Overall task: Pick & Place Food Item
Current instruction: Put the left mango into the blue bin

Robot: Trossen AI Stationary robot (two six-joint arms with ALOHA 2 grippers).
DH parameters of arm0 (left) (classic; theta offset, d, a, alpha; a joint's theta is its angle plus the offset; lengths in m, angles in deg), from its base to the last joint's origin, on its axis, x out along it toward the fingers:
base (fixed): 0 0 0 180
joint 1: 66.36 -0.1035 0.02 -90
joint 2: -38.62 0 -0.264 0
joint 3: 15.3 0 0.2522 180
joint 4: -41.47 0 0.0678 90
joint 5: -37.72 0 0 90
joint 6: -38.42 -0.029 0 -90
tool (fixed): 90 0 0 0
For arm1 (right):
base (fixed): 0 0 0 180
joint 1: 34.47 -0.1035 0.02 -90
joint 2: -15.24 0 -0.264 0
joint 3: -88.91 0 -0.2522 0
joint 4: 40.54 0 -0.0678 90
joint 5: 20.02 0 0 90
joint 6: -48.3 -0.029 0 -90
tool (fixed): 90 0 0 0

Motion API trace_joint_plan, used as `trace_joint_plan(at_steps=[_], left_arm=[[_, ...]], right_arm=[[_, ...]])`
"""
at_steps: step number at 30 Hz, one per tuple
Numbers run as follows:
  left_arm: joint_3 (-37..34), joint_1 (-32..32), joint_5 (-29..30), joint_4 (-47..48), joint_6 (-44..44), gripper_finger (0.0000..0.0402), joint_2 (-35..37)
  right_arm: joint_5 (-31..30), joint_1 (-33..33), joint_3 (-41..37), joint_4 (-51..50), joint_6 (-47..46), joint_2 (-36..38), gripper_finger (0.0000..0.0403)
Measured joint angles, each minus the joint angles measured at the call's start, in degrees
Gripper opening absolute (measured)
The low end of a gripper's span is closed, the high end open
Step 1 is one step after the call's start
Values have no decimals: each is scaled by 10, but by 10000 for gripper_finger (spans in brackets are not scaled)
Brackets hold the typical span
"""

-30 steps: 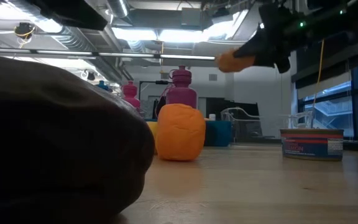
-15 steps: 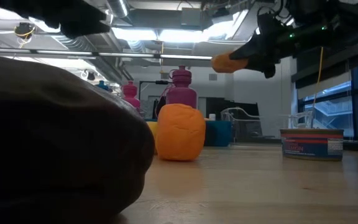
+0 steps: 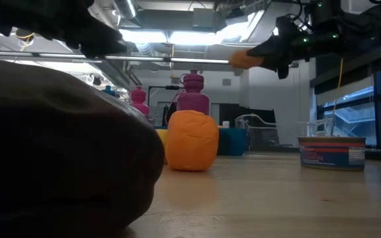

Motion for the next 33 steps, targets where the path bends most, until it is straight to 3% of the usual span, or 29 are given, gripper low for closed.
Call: trace_joint_plan(at_steps=[4, 11, 21, 26, 33], left_arm=[[0, -44, -45, -6, -3, 265, 0], [0, -91, -101, -12, -3, 265, -1], [0, -100, -108, -9, -3, 265, -18], [0, -100, -107, -8, -6, 265, -27], [0, -100, -105, -8, -8, 265, -31]], right_arm=[[37, 35, 68, -60, 26, -44, 173], [62, 56, 220, -206, 87, -190, 173], [92, 55, 405, -371, 138, -372, 173], [92, 49, 470, -457, 169, -426, 173], [57, 41, 492, -487, 187, -446, 173]])
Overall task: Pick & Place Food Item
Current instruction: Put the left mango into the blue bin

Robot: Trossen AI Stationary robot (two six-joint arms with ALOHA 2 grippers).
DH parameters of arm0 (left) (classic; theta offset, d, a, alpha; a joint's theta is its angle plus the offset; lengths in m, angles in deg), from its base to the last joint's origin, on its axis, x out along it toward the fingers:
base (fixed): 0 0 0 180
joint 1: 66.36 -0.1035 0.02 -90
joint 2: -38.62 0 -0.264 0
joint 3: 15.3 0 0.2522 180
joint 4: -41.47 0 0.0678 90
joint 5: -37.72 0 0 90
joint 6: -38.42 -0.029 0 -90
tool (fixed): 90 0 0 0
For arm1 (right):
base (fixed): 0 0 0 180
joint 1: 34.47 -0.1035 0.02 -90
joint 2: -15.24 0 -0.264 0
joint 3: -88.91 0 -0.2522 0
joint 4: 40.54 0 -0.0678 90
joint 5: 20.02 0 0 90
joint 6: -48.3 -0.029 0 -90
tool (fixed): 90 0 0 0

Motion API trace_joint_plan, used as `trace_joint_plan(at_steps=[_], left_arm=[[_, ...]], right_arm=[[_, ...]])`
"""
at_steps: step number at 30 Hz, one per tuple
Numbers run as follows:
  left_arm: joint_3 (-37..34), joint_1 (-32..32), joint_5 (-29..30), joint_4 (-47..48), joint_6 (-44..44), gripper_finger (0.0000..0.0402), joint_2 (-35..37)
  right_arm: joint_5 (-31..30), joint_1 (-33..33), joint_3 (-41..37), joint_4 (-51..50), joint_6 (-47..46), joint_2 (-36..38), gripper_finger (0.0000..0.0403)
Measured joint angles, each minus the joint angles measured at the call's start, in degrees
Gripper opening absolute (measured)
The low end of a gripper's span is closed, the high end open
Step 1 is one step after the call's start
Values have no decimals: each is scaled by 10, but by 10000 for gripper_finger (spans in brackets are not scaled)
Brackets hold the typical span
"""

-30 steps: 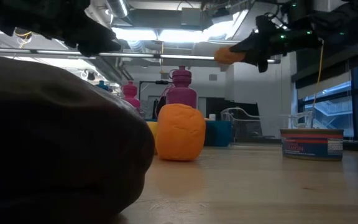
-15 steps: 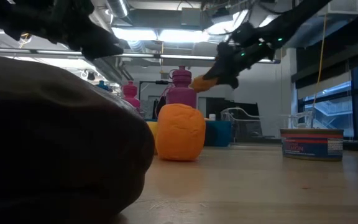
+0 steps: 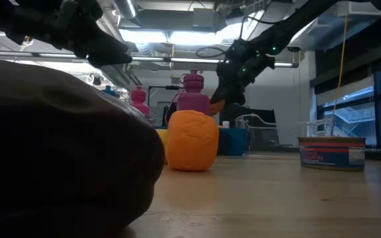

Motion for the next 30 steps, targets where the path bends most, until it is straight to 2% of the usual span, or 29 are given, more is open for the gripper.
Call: trace_joint_plan(at_steps=[8, 18, 30], left_arm=[[0, 0, 0, -9, -1, 265, 0], [0, 0, 0, -15, 0, 265, 0], [0, 0, 0, -15, -2, 265, 0]], right_arm=[[-70, 0, 0, -63, 20, 0, 173], [-76, -12, 0, -64, 27, -28, 173], [-115, -22, 0, -60, 43, -35, 173]])
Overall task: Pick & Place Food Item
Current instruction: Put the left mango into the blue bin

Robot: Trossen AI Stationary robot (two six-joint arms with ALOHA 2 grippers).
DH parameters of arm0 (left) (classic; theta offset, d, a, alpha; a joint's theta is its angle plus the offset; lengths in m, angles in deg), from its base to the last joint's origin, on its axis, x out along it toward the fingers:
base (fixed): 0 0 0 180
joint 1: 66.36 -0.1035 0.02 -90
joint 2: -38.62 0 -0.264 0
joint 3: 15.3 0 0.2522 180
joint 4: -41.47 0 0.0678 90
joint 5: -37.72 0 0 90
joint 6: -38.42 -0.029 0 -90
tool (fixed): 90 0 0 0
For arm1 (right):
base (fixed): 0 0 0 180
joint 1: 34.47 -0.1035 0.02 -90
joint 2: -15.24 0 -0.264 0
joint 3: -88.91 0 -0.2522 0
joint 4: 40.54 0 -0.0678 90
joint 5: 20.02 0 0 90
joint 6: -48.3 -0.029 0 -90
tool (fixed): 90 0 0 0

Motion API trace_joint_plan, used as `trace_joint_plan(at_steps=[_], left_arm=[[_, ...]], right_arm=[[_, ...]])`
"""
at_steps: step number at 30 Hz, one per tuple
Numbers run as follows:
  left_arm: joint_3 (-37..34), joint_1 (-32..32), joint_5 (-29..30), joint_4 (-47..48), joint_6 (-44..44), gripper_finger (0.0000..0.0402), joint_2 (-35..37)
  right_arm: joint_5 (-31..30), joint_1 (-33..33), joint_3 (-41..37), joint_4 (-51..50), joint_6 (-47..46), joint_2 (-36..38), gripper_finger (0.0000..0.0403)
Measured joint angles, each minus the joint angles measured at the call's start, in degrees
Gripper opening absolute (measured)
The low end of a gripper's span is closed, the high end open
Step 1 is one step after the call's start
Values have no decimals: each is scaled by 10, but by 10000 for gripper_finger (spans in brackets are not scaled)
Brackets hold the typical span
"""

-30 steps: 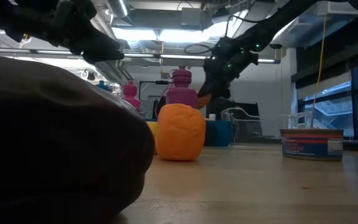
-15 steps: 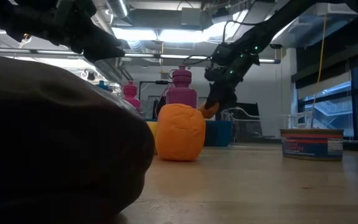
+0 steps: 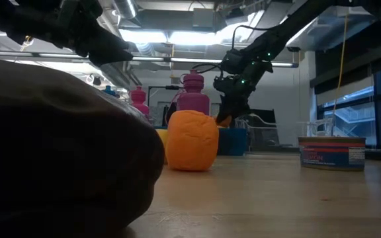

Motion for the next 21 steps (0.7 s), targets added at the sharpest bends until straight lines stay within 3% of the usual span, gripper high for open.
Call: trace_joint_plan(at_steps=[21], left_arm=[[0, 0, 0, 3, 2, 265, 0]], right_arm=[[-16, 1, 0, 0, -13, 0, 241]])
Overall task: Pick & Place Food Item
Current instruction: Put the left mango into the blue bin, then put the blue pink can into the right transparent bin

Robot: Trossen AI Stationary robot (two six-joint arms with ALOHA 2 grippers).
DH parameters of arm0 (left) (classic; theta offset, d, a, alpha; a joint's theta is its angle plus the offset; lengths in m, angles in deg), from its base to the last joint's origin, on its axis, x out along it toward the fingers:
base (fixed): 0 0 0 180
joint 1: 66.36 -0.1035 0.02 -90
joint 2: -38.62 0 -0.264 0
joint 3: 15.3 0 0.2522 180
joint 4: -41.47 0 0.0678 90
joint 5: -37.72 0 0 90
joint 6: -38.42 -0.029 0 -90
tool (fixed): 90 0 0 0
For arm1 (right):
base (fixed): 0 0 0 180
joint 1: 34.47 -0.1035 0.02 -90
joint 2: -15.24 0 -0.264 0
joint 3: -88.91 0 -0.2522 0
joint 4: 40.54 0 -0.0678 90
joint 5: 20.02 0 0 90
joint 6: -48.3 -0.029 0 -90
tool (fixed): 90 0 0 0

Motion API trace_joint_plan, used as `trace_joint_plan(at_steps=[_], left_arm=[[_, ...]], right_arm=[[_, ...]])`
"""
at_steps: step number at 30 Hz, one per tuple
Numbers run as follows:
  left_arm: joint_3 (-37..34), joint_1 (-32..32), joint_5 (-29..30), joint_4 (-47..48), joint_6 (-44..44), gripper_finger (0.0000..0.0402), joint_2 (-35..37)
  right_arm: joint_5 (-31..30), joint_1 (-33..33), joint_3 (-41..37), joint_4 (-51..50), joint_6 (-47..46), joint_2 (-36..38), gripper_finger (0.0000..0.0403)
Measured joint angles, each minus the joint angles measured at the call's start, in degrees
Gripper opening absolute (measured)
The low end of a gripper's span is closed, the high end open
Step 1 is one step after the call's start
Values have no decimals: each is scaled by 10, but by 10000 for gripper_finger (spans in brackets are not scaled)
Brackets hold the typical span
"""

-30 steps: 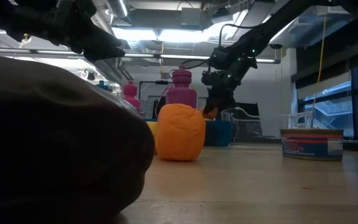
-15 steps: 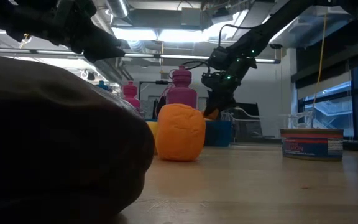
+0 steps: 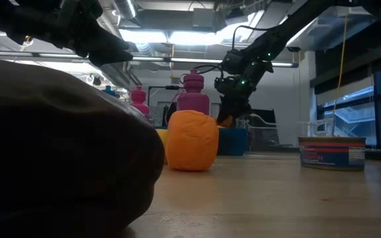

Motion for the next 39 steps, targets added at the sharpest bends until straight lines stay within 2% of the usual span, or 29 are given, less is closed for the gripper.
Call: trace_joint_plan(at_steps=[9, 14, 23, 26, 31, 39], left_arm=[[0, 0, 0, 0, 0, 265, 0], [0, 0, 0, 0, 0, 265, 0], [0, 0, 0, 0, 4, 265, 0], [0, 0, 1, 0, 4, 265, 0], [0, 0, 35, 2, 19, 265, 0], [0, 2, 12, 4, 29, 265, 17]], right_arm=[[2, 0, 0, 0, 0, 0, 284], [1, 0, 8, -7, 0, 0, 295], [-1, -9, 72, -2, -15, 27, 286], [-1, -21, 73, 21, -21, 51, 282], [-3, -49, 74, 52, -15, 96, 273], [-31, -108, 74, 46, -15, 148, 253]])
